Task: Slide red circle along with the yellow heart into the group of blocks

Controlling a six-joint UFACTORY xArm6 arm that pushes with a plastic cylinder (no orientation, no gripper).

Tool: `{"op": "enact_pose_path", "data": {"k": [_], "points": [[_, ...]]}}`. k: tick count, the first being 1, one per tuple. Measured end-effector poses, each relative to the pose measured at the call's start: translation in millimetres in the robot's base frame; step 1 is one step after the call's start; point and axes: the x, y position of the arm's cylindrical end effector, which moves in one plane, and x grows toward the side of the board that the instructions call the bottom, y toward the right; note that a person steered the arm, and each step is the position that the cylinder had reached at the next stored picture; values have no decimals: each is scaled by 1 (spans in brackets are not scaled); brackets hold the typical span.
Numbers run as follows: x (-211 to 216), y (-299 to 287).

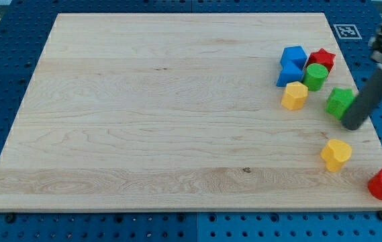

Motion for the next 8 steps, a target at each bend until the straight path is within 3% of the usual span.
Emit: {"op": "enact_pose_path", "data": {"k": [2, 3, 5, 6, 8], "points": [[-16, -33], [9, -39], [69, -112], [131, -105], [121, -129]]}}
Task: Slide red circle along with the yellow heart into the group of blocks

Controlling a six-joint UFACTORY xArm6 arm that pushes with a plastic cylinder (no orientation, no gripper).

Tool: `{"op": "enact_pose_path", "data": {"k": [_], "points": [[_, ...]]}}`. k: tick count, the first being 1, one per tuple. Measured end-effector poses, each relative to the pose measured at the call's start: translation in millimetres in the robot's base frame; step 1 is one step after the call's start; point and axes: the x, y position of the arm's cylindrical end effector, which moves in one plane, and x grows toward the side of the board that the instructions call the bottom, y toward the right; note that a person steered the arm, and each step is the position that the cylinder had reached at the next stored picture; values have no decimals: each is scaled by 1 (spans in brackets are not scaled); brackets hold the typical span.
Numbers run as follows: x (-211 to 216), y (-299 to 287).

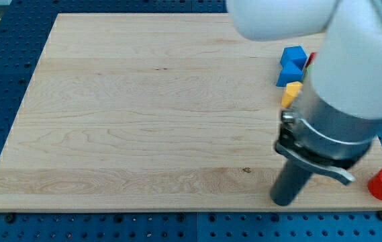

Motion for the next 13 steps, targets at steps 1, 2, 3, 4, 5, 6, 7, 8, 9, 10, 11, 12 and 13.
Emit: {"op": "enact_pose_path", "data": {"k": [1, 2, 3, 4, 5, 6, 7, 8, 9, 10, 11, 12, 13], "points": [[-78, -58], [-188, -91], [-298, -91], [-362, -26], [-369, 95], [-346, 233], [-340, 234], [-284, 234], [-189, 234], [-90, 234], [-5, 233], [9, 226], [9, 226]]}}
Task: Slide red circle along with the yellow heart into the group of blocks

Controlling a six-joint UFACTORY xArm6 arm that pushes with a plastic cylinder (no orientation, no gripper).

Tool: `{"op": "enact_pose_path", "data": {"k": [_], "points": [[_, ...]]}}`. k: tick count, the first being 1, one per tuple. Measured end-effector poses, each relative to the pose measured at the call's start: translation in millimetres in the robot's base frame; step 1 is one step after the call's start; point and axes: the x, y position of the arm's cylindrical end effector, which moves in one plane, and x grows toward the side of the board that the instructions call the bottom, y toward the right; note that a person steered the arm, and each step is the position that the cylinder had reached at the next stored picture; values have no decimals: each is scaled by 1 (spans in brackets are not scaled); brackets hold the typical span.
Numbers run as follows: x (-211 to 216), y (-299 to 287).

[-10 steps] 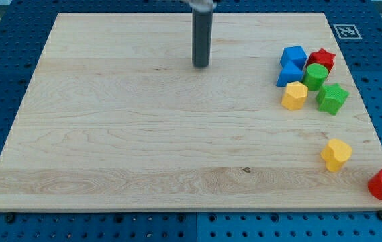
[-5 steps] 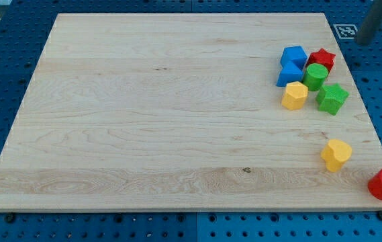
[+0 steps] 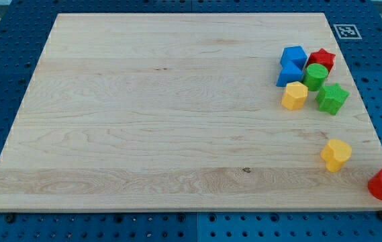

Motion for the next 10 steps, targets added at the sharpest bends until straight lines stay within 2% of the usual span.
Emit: {"op": "enact_pose_path", "data": {"k": [1, 3, 4, 7, 10], "points": [[0, -14], [0, -90], [-6, -104], [-69, -128], [-97, -141]]}}
